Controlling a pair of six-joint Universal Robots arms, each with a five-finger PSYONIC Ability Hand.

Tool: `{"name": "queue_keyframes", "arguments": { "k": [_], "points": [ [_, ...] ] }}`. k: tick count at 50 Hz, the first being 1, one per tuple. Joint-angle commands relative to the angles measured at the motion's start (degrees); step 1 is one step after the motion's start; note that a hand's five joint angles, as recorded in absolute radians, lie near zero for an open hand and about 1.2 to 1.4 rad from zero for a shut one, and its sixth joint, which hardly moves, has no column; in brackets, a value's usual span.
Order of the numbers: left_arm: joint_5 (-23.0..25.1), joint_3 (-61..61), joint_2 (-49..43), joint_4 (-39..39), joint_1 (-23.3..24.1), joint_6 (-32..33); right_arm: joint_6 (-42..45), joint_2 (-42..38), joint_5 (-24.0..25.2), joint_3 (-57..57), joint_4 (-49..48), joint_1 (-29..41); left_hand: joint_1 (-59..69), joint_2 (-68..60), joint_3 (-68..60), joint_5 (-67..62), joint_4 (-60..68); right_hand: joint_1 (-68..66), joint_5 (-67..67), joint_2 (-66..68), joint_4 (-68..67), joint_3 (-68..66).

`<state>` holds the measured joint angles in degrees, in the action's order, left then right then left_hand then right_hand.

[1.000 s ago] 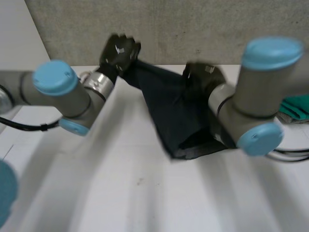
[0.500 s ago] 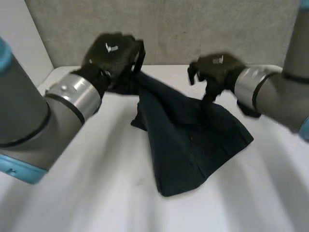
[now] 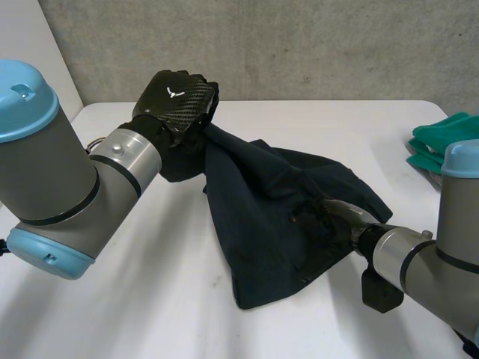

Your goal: Fold the laundry.

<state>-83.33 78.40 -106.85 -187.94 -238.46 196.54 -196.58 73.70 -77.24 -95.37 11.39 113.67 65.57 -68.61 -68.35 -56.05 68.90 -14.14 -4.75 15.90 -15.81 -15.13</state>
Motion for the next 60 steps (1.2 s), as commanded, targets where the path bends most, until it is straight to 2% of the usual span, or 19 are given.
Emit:
{"name": "queue_keyframes", "arguments": {
  "k": [1,13,16,17,18,19,24,28,29,32,34,42,49,55,60],
  "points": [
    [0.0,0.0,0.1,-0.1,0.0,-0.2,-5.4,-6.4,-0.4,4.0,-3.9,3.5,14.4,-11.4,-11.6,-13.9,11.1,1.4,2.0,-3.1,3.0,2.4],
    [0.1,-0.3,0.2,-0.2,0.2,-0.3,-12.0,-15.2,-4.4,12.8,-4.4,10.4,14.4,-11.4,-11.6,-13.9,11.1,-0.6,0.0,-1.1,1.0,0.3],
    [0.1,-0.3,0.4,-0.2,0.2,-0.4,-12.2,-17.0,-6.8,15.2,-4.5,11.8,14.4,-11.4,-11.6,-13.9,11.1,-21.9,-21.3,20.2,-20.3,-20.9],
    [0.1,-0.3,0.5,-0.2,0.2,-0.4,-12.1,-17.5,-8.4,15.9,-5.1,12.1,14.4,-11.4,-11.6,-13.9,11.1,-48.5,-47.9,46.7,-46.8,-47.5],
    [0.0,-0.3,0.7,-0.2,0.2,-0.4,-12.0,-17.8,-9.4,16.3,-5.5,12.2,14.4,-11.4,-11.6,-13.9,11.1,-63.9,-63.3,62.2,-62.2,-62.9],
    [0.0,-0.3,0.9,-0.2,0.3,-0.4,-11.8,-18.0,-10.3,16.6,-5.9,12.2,14.4,-11.4,-11.6,-13.9,11.1,-65.8,-65.2,64.1,-64.2,-64.8],
    [-0.2,-0.4,3.1,-0.2,0.4,-0.3,-7.4,-15.7,-10.6,17.6,-7.2,11.6,14.4,-11.4,-11.6,-13.9,11.1,-65.9,-65.2,64.1,-64.2,-64.9],
    [-0.2,-0.7,8.2,-0.4,0.2,-0.4,7.6,-5.9,-8.2,18.4,-6.7,10.7,14.4,-11.4,-11.6,-13.9,11.1,-65.9,-65.2,64.1,-64.2,-64.9],
    [-0.2,-1.0,9.1,-0.6,0.2,-0.4,14.1,-1.9,-7.5,19.1,-6.3,9.1,14.4,-11.4,-11.6,-13.9,11.1,-65.9,-65.2,64.1,-64.2,-64.9],
    [-0.6,-2.2,12.8,-2.2,0.2,-0.6,25.5,4.5,-6.6,20.9,-4.6,6.0,14.4,-11.4,-11.6,-13.9,11.1,-65.9,-65.2,64.1,-64.2,-64.9],
    [-0.9,-2.5,14.8,-3.4,0.2,-1.0,29.2,6.8,-6.7,23.1,-3.2,5.4,14.4,-11.4,-11.6,-13.9,11.1,-65.9,-65.2,64.1,-64.2,-64.9],
    [-6.6,-2.5,24.4,-8.9,0.5,-3.2,31.7,10.8,-4.1,35.6,7.3,3.8,14.4,-11.4,-11.6,-13.9,11.1,-65.9,-65.2,64.1,-64.2,-64.9],
    [-7.1,-2.5,30.6,-9.1,0.5,-3.3,32.1,13.3,0.7,42.0,13.7,3.2,14.4,-11.4,-11.6,-13.9,11.1,-65.9,-65.2,64.1,-64.2,-64.9],
    [-6.8,-2.6,30.1,-8.8,0.2,-3.2,32.2,13.2,2.2,42.1,14.5,2.0,14.4,-11.4,-11.6,-13.9,11.1,-65.9,-65.2,64.1,-64.2,-64.9],
    [-6.3,-2.7,22.0,-8.6,-0.1,-2.8,32.2,9.7,3.3,41.2,14.5,1.5,14.4,-11.4,-11.6,-13.9,11.1,-65.9,-65.2,64.1,-64.2,-64.9]
  ]
}}
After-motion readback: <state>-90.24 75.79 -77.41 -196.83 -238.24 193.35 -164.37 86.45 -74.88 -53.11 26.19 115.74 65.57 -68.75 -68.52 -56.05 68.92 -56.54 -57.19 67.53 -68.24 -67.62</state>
